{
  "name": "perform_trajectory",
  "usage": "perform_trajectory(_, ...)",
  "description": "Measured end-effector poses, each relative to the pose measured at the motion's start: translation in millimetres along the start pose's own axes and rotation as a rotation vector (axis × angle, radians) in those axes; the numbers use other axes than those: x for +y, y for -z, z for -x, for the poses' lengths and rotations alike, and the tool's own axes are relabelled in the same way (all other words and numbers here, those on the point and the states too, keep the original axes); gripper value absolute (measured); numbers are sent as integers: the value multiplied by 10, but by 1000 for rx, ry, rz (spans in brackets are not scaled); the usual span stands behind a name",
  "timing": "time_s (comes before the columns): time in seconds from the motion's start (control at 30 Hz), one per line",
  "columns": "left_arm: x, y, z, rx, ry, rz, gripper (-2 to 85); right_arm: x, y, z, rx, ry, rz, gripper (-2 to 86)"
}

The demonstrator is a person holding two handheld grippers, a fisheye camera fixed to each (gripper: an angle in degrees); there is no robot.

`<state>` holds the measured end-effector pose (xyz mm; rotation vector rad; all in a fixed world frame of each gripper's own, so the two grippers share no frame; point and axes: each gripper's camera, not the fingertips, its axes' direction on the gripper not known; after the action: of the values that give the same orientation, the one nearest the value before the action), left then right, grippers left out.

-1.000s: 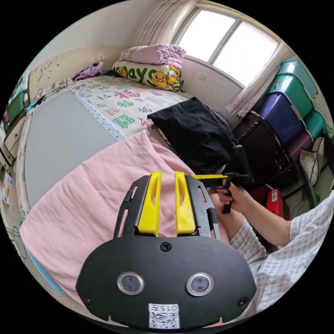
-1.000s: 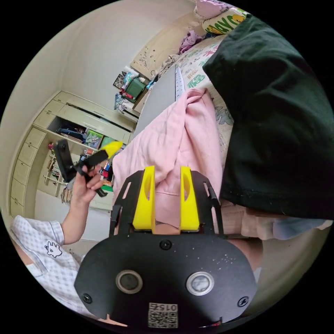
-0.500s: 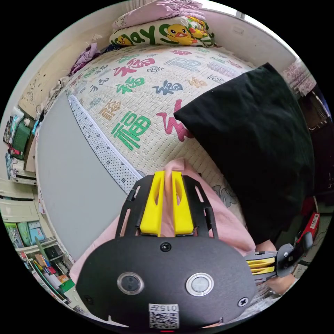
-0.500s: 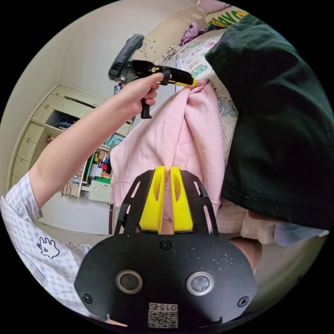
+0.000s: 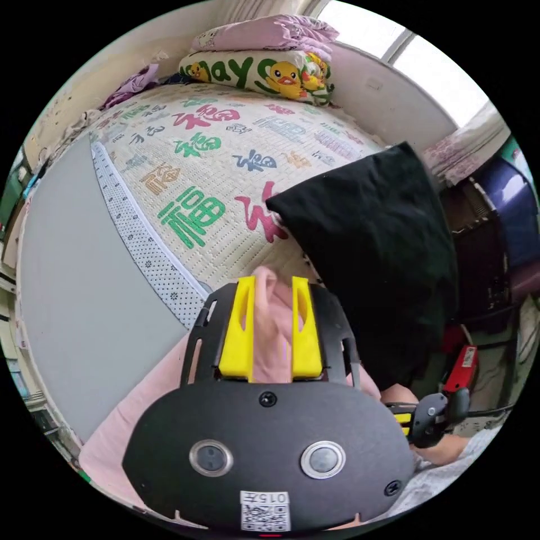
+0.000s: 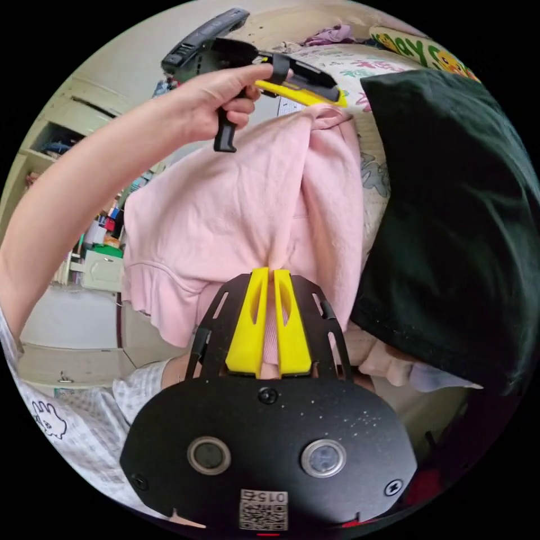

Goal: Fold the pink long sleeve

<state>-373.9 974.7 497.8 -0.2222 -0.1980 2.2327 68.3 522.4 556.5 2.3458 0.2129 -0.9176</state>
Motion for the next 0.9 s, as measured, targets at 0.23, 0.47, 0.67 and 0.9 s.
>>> perform_trajectory(0.23,1605,1777,162,136,-77,-410,103,451,13,97,-27,-68,-159,57)
perform_trajectory(0.47,4547,3072,1161,-231,468,-692,73,932,192,1384,99,162,-406,56)
perform_trajectory(0.67,5880,3126,1715,-48,780,-763,74,898,-618,3092,-39,590,-255,82)
perform_trajectory(0.9,5750,2941,2041,35,803,-698,118,981,-1922,4215,235,848,-6,76)
